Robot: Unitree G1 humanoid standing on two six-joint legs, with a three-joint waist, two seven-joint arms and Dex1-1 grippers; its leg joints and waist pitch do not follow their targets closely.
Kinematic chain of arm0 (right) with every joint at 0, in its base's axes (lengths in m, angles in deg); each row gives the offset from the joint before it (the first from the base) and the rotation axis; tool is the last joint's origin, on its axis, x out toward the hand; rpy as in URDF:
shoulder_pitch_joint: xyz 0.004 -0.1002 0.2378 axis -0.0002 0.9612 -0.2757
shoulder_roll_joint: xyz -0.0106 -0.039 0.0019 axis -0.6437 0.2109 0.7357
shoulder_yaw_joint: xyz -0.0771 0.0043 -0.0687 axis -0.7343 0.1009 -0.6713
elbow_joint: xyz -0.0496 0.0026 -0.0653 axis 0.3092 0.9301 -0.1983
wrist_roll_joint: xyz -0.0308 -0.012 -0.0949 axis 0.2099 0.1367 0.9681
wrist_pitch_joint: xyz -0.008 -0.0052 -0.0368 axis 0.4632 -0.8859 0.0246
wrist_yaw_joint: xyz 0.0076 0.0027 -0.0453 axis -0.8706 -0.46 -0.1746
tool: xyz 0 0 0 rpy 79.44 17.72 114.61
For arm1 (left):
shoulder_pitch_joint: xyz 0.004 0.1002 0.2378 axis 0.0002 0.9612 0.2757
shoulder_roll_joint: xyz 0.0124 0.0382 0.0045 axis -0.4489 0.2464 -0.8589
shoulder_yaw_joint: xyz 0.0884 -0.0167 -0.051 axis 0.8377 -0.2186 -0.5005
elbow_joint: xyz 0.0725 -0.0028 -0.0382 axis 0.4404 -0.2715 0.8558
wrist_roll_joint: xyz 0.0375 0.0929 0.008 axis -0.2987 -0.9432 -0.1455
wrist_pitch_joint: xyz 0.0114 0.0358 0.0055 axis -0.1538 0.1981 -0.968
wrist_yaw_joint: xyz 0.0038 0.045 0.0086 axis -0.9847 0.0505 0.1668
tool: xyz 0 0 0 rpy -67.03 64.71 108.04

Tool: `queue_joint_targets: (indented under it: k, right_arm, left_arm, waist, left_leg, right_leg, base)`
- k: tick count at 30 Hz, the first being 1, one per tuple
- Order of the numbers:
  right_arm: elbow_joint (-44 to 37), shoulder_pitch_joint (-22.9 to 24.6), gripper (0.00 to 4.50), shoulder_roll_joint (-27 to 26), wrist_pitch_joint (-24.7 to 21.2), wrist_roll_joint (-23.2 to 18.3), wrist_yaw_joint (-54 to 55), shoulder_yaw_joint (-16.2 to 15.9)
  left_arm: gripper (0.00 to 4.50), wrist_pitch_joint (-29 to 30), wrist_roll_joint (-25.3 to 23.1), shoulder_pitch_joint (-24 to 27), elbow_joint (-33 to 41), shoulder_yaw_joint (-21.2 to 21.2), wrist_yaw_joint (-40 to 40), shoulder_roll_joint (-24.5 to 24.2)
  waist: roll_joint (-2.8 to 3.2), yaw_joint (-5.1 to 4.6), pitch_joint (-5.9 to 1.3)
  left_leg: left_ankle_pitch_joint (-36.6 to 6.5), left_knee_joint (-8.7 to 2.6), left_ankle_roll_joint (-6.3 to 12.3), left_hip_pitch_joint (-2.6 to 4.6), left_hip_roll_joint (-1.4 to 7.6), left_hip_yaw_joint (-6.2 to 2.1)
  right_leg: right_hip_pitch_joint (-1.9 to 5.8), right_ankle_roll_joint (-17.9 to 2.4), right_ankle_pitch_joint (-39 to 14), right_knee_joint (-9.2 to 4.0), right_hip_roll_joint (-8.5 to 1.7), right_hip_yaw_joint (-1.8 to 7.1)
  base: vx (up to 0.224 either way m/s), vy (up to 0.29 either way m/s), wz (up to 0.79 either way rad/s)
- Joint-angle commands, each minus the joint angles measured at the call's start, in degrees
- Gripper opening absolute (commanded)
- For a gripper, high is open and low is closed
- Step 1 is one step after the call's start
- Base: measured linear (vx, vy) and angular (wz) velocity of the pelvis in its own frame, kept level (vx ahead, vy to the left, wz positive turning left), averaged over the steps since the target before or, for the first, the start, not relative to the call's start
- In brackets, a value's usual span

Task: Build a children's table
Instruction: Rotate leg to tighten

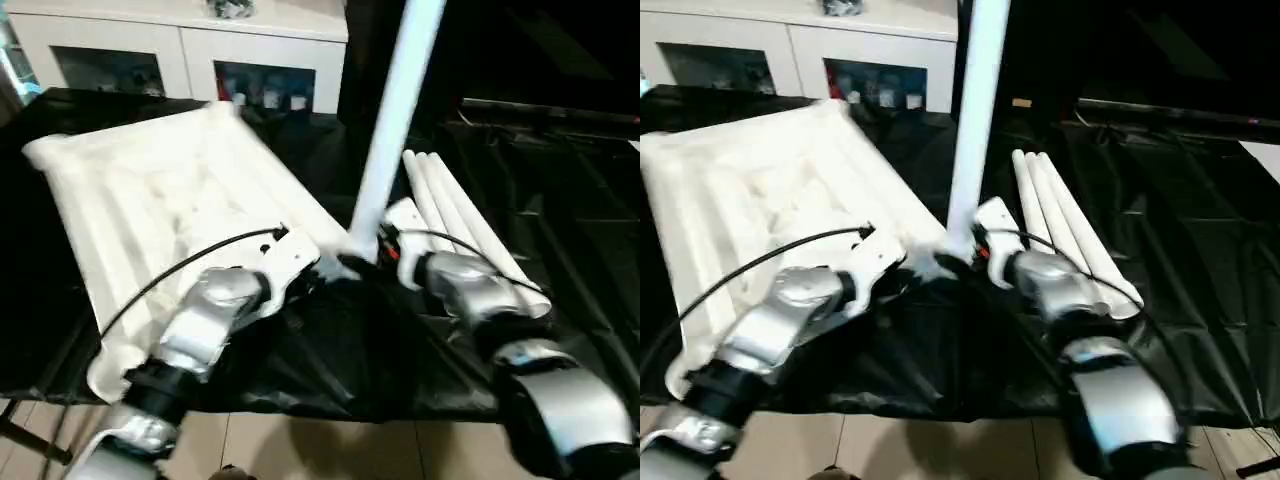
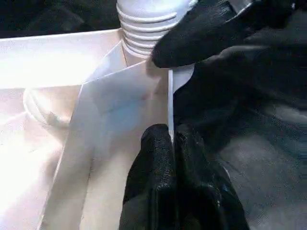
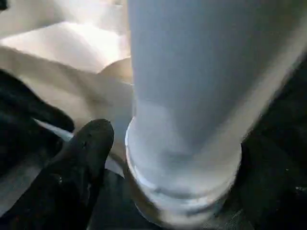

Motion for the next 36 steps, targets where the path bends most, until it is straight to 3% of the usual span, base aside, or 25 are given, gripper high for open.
queue_joint_targets:
  k: [1, 11, 22, 26, 33, 36]
  right_arm:
    - [-1.9, 0.9, 3.88, -0.9, 1.0, 1.2, -6.0, -2.7]
    - [-6.6, 3.3, 3.88, 2.9, 1.4, 2.0, -18.6, -6.7]
    - [-9.5, 4.9, 2.85, 2.9, -0.7, 0.5, -23.2, -6.7]
    - [-10.4, 5.9, 2.8, 2.5, -1.7, -0.1, -23.2, -6.7]
    - [-9.1, 6.3, 2.75, -0.5, -3.2, -1.0, -15.1, -3.7]
    - [-4.6, 4.7, 2.74, -4.6, -3.0, 0.1, 0.7, -1.0]
  left_arm:
    - [0.0, -3.9, 3.3, -0.2, 2.7, 2.7, -3.4, 1.3]
    - [0.0, -6.4, 4.8, 0.8, 3.3, 3.4, -12.0, -2.7]
    - [0.0, -6.7, 5.7, 1.7, 4.1, 3.2, -15.4, -4.9]
    - [0.0, -6.6, 5.5, 1.9, 4.1, 3.1, -15.7, -4.7]
    - [0.0, -5.0, 3.8, 0.6, 1.9, 2.1, -9.5, -1.6]
    - [0.0, -3.2, 2.4, -1.7, -1.4, 0.5, -1.8, 2.4]
  waist:
    - [0.81, -0.22, -4.25]
    - [0.56, -0.23, -4.22]
    - [0.55, -0.16, -4.19]
    - [0.5, -0.17, -4.2]
    - [0.36, -0.41, -3.97]
    - [0.4, -0.76, -3.61]
  left_leg:
    - [-12.9, -3.88, 2.1, 0.73, 2.82, -0.86]
    - [-12.7, -3.82, 2.6, 0.79, 2.87, -0.82]
    - [-12.6, -3.87, 2.49, 0.85, 2.89, -0.8]
    - [-12.3, -3.89, 2.38, 0.82, 2.87, -0.82]
    - [-13.9, -4.06, 1.63, 0.96, 2.78, -0.96]
    - [-16.9, -4.16, 0.12, 1.49, 2.58, -1.07]
  right_leg:
    - [2.98, -12.2, -12.8, -4.79, -5.24, 3.21]
    - [2.89, -12.1, -14.1, -4.82, -5.11, 3.15]
    - [2.82, -12.0, -14.9, -4.81, -5.11, 3.16]
    - [2.86, -12.0, -14.4, -4.77, -5.1, 3.17]
    - [2.8, -11.1, -18.4, -5.22, -5.26, 3.15]
    - [2.09, -9.1, -25.0, -6.03, -5.26, 3.1]
  base:
    - [0.0, 0.0, 0.0]
    - [0.0, 0.0, 0.0]
    - [0.0, 0.0, 0.0]
    - [0.0, 0.0, 0.0]
    - [0.0, 0.0, 0.0]
    - [0.0, 0.0, 0.0]
